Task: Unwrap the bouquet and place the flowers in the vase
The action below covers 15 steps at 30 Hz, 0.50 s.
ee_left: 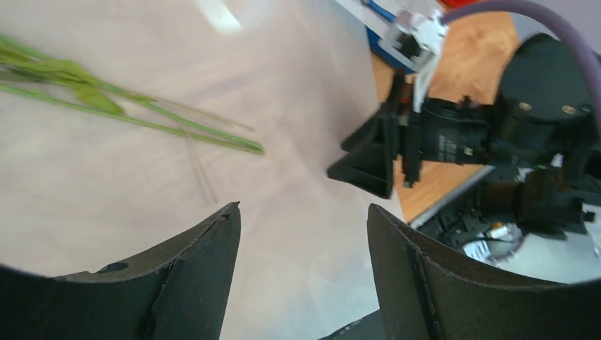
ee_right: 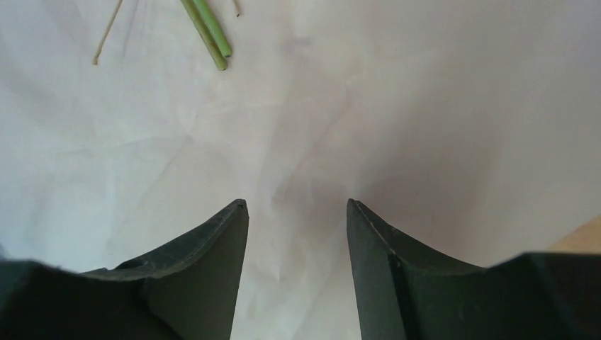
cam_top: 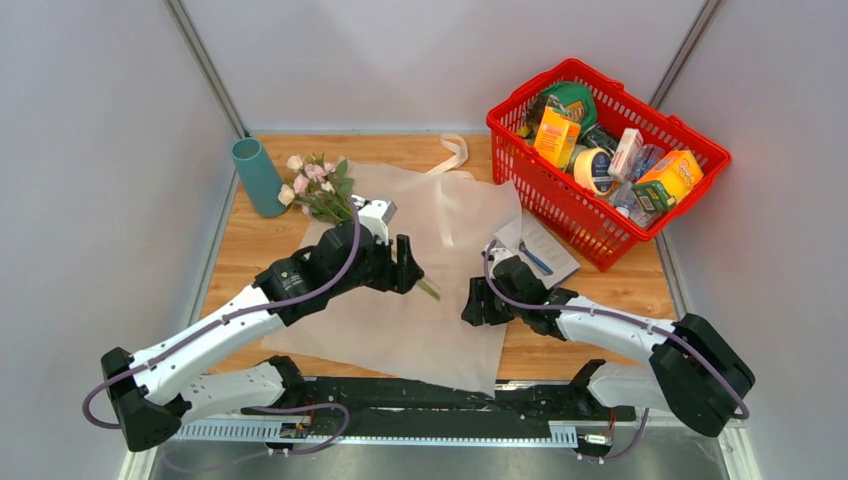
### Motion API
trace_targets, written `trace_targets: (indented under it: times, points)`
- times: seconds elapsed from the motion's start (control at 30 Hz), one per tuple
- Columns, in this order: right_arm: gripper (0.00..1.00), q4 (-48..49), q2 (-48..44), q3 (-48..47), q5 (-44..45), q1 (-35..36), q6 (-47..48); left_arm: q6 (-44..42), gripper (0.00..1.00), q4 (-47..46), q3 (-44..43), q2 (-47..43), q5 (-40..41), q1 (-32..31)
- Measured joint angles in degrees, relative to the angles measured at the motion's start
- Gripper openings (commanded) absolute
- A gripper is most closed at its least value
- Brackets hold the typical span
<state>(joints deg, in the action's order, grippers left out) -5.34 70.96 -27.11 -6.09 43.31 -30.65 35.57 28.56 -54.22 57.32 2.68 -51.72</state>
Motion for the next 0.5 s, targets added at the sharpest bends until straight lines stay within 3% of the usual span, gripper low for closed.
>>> trace_targets:
  times: [0.33,0.5]
  points:
    - [0.57,-3.80,-8.02,-2.97,2.16,0.00,-1.57,1.07,0.74,10.36,-2.75,-0.46,14.64,1.27]
    - [0.54,-0.59,-8.07,-5.33,-0.02,0.00,-2.91,3.54,0.74,14.47,-2.91,0.11,18.99,4.74]
